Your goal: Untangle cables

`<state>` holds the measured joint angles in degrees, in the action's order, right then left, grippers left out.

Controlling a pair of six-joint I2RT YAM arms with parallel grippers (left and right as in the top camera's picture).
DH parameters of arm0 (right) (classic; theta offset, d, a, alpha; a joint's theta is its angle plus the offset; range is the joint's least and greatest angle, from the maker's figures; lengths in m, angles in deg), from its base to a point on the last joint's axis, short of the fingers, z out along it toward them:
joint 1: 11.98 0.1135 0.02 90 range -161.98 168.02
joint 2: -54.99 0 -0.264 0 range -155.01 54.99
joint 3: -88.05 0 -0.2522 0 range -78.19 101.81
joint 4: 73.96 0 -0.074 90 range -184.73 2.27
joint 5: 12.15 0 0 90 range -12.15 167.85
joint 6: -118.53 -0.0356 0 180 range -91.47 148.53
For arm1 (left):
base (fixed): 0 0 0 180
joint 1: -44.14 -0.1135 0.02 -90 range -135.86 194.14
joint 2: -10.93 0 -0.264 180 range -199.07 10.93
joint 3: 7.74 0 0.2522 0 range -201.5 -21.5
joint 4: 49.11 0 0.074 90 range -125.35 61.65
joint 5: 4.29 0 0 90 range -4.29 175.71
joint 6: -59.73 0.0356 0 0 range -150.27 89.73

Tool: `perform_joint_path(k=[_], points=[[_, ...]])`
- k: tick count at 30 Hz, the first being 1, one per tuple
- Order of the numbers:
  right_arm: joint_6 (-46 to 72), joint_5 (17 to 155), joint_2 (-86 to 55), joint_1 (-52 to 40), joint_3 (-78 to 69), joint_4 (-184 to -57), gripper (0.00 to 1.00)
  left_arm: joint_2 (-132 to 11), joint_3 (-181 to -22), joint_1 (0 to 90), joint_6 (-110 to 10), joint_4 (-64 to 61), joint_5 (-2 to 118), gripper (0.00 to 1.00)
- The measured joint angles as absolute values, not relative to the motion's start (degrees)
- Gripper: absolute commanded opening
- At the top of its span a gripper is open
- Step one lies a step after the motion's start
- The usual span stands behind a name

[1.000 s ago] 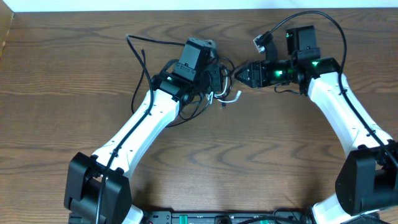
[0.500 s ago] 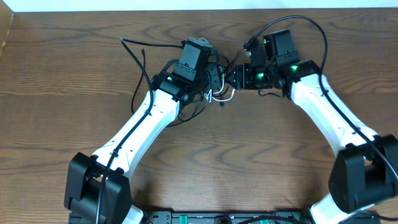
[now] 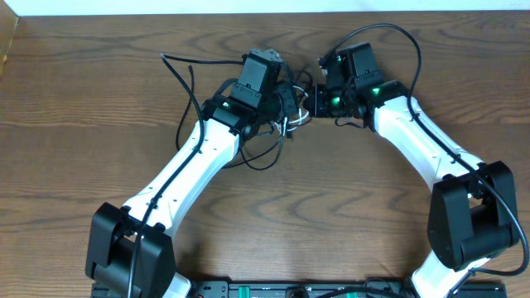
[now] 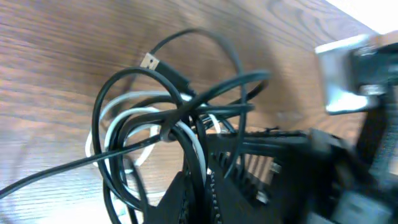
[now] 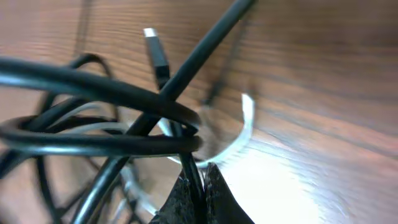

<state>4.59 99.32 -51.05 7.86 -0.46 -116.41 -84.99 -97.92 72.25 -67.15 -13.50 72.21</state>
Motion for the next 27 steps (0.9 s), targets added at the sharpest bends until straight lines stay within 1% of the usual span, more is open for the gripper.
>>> perform_joint_path(k=[4,9,14,20,21,22,23,24,25,26,27], points=[[3.65,95.02,-51.05,7.42,-0.46,-120.11,0.01,-83.96,-97.92,70.83,-67.56,-13.44,69.35,0.07],[3.3,92.99,-51.14,4.8,-0.46,-122.64,0.01,-75.81,-97.9,65.13,-67.76,-12.36,66.6,0.07],[6.19,95.83,-51.14,2.29,-0.35,-123.89,0.01,-68.5,-97.9,60.15,-67.76,-10.13,64.85,0.07],[11.61,98.58,-51.14,0.73,-0.31,-131.52,0.01,-67.19,-97.9,54.27,-67.72,-8.04,63.3,0.07],[12.31,98.56,-51.14,0.36,-0.28,-133.33,0.05,-67.19,-97.9,53.72,-67.72,-8.01,62.84,0.07],[12.87,98.43,-51.14,0.08,-0.28,-134.77,0.13,-67.19,-97.9,53.5,-67.72,-8.08,62.4,0.08],[13.73,98.32,-51.14,-0.32,-0.31,-135.76,0.24,-67.19,-97.9,53.39,-67.72,-8.12,62.09,0.07],[14.91,97.95,-51.16,-0.84,-0.33,-136.56,0.39,-67.19,-97.9,53.28,-67.7,-8.19,62.01,0.07],[16.26,97.79,-51.18,-1.47,-0.33,-137.09,0.5,-67.19,-97.9,53.15,-67.56,-8.34,62.03,0.08],[17.73,97.9,-51.21,-2.0,-0.33,-137.26,0.68,-67.17,-97.9,52.93,-67.5,-8.41,61.98,0.07],[19.54,98.3,-51.25,-2.55,-0.31,-137.55,0.79,-67.17,-97.9,52.78,-67.41,-8.41,61.98,0.07]])
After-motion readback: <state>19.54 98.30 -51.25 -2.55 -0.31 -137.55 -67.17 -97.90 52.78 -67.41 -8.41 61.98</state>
